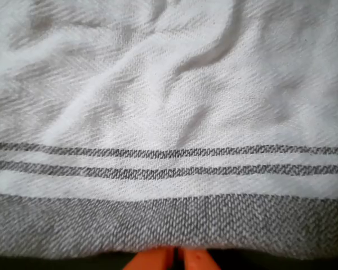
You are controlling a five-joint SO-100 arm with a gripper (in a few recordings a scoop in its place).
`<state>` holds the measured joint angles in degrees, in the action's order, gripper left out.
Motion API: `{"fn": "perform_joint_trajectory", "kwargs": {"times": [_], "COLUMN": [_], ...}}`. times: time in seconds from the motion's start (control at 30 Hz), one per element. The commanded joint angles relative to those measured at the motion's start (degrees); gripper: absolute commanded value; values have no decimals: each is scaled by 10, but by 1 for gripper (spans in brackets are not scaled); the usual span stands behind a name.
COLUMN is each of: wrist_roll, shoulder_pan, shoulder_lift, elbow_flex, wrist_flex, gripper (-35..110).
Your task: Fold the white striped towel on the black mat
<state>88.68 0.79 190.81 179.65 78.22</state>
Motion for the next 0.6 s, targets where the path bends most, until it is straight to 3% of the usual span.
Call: {"fn": "perform_joint_trajectory", "kwargs": {"times": [0.0, 0.57], "wrist_roll": [8, 69], "shoulder_pan": [6, 17], "shoulder_lift": [-8, -105], "elbow_flex": [12, -89], "wrist_flex": [3, -24], "gripper": [0, 0]}}
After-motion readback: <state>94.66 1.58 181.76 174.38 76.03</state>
